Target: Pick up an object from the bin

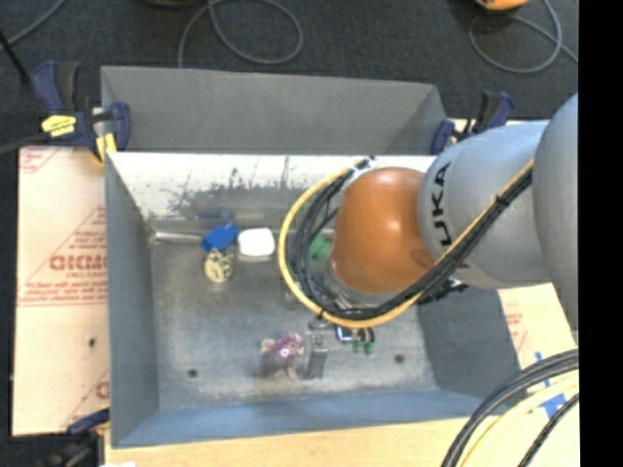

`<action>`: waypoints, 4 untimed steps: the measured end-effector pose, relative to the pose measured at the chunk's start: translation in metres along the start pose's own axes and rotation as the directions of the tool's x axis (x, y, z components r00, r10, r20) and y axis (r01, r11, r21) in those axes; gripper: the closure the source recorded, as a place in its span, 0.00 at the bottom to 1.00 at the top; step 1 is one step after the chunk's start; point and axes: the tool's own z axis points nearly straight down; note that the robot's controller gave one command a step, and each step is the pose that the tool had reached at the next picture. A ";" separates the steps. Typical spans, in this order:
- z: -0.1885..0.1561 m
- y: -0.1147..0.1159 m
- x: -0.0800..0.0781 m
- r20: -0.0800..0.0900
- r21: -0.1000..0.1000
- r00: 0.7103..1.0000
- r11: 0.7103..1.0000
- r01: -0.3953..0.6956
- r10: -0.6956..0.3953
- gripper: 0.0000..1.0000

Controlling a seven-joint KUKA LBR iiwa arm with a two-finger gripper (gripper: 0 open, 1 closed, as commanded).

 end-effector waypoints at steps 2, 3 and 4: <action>0.064 -0.005 -0.001 -0.001 0.000 0.984 0.984 -0.179 0.179 1.00; 0.064 -0.005 -0.001 -0.001 0.000 0.984 0.984 -0.179 0.179 1.00; 0.028 -0.005 -0.003 -0.009 0.002 0.984 0.984 -0.180 0.180 1.00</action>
Offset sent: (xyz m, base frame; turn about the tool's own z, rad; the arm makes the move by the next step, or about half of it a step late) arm 0.0002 -0.0040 -0.0639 0.1800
